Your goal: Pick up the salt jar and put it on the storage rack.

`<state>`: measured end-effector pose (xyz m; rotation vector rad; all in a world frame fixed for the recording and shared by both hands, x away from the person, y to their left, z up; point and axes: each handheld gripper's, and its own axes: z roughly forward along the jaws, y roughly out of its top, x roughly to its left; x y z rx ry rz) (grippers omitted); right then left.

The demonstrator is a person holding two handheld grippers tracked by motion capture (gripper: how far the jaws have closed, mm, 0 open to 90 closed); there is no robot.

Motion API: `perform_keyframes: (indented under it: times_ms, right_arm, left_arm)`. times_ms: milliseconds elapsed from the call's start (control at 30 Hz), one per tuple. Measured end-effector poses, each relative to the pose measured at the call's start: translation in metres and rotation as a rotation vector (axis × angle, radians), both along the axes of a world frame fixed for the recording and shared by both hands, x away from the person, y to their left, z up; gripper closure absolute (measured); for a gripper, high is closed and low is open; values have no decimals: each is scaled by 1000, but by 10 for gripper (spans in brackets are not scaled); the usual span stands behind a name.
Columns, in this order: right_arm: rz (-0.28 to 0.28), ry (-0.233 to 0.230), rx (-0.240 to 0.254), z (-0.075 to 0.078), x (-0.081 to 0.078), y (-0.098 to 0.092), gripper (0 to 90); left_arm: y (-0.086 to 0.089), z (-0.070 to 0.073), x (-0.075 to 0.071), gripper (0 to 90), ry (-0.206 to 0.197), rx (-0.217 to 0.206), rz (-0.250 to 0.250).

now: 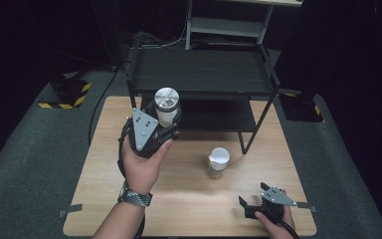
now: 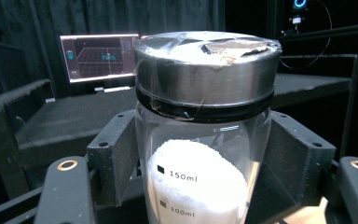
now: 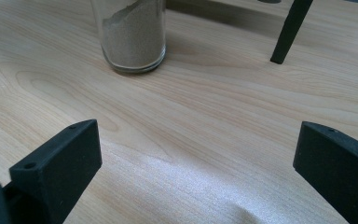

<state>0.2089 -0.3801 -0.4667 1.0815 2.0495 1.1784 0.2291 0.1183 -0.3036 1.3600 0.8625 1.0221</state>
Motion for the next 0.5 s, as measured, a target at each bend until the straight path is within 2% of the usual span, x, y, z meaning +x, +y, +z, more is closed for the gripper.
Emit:
perform_keyframes:
  times_ms: [367,500]
  right_arm:
    - [1,-1,0,0,0,0,6]
    - [1,-2,-1,0,0,-1,6]
  left_arm:
    - [0,17,11,304,-10,-31,17]
    - [0,21,14,304,-27,-37,31]
